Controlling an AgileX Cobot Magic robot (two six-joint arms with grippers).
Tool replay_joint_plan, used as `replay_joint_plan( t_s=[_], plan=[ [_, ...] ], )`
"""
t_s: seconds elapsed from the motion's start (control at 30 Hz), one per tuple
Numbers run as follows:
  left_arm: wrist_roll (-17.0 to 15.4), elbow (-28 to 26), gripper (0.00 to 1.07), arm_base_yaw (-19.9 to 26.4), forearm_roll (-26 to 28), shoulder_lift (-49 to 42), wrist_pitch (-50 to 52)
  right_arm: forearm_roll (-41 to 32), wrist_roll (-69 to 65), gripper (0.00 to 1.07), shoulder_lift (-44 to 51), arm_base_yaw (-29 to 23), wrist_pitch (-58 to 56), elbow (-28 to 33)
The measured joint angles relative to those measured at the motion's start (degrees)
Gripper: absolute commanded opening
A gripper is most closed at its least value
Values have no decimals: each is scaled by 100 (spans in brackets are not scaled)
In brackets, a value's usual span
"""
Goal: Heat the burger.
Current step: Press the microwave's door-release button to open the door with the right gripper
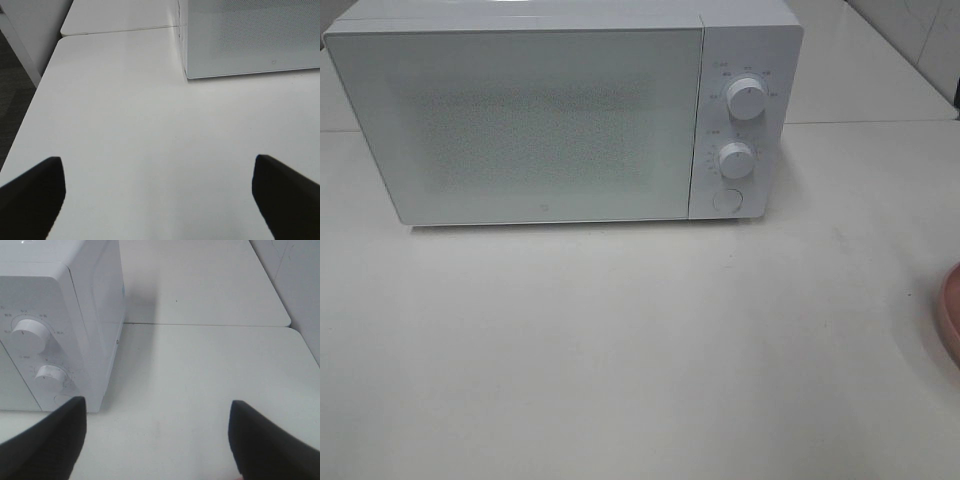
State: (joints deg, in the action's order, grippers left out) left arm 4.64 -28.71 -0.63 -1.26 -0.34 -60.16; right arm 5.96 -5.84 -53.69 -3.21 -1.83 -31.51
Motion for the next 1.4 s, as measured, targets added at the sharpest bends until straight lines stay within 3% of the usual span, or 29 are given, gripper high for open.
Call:
replay_joint_plan(
  t_s=[0.43,0.57,0.9,1.4],
  plan=[
    [0,0,94,0,0,0,0,-17,17,75,-1324,0,2114,11],
    [0,0,94,0,0,0,0,-361,304,75,-1719,-86,2807,166],
    [0,0,94,0,0,0,0,-2601,2131,75,-2613,-1421,4635,705],
    [0,0,94,0,0,0,0,-4332,2595,75,-3575,-3168,6325,739]
  ],
)
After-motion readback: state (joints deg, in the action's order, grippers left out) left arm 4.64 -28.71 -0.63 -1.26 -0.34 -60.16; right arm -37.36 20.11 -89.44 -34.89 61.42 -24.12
